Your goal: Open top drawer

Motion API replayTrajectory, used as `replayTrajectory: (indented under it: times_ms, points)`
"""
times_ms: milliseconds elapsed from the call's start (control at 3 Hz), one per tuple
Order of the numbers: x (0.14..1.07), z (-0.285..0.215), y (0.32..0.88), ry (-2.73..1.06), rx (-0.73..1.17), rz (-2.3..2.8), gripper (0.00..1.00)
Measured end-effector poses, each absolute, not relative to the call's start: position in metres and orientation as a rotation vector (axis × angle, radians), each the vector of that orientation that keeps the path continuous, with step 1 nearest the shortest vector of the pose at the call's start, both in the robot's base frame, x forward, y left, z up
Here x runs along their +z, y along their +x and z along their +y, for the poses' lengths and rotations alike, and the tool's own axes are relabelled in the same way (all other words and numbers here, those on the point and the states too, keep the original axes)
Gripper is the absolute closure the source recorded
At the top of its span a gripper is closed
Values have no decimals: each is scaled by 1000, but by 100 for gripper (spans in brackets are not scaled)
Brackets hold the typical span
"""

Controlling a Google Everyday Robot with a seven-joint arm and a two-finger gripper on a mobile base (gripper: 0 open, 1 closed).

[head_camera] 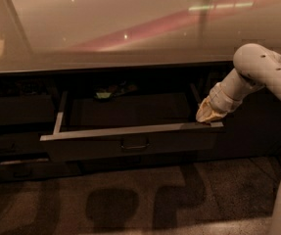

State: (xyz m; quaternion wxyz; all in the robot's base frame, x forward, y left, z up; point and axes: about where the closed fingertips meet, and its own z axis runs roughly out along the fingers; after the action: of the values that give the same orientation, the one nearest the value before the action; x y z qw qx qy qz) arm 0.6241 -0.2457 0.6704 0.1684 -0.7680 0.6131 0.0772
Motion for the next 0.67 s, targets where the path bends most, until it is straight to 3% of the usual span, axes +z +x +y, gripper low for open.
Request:
replayTrajectory:
  times_ms: [333, 667]
  points:
    - [700, -257, 605, -2169, 83, 1674, 57]
    - [686, -266, 548, -2125, 57, 1647, 34]
